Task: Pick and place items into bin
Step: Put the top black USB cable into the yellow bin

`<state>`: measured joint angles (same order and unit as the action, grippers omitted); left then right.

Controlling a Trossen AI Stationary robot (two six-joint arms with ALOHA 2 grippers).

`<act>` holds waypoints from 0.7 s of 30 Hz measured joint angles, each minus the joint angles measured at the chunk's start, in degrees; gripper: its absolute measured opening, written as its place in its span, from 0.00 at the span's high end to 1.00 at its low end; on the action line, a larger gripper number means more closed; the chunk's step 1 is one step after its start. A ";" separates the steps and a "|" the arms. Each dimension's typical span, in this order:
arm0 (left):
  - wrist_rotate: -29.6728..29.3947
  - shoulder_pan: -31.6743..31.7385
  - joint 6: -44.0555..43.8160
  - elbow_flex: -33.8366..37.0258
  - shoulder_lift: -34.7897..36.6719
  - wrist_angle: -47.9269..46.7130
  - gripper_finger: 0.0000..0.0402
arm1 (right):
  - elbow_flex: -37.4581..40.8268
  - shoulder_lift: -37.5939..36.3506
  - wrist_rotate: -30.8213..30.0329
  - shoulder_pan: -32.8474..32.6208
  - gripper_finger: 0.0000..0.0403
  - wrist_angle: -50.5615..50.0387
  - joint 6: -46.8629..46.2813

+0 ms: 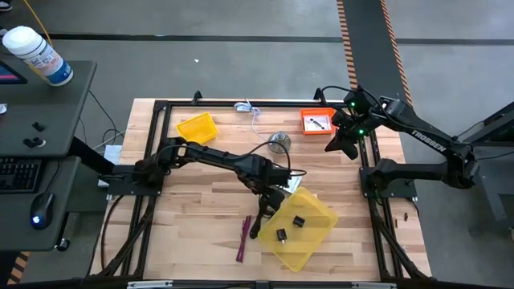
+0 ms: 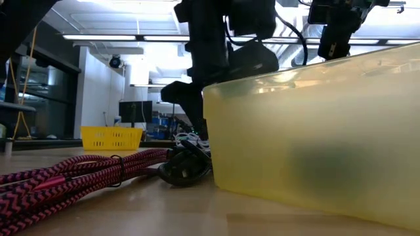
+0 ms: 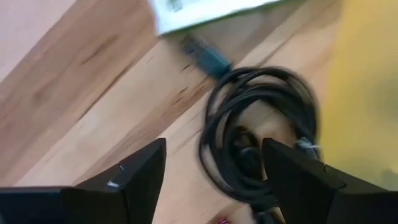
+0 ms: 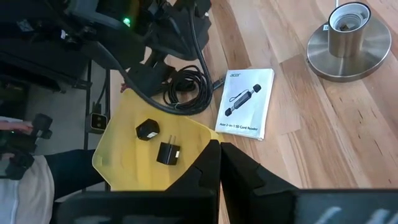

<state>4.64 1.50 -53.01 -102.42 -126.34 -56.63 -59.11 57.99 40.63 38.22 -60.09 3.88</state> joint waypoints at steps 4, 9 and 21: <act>-1.66 0.00 0.15 -0.05 0.00 0.70 0.43 | 0.02 -0.02 0.01 0.00 1.00 0.01 0.02; -2.60 0.02 1.33 -0.04 0.00 1.32 0.56 | 0.02 -0.02 0.01 0.00 1.00 0.14 0.20; -2.77 0.07 1.55 -0.06 0.00 1.53 0.58 | 0.02 -0.02 0.01 0.00 1.00 0.25 0.46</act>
<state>1.87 1.56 -51.46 -102.48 -126.34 -55.10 -59.09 57.98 40.64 38.22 -59.83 4.34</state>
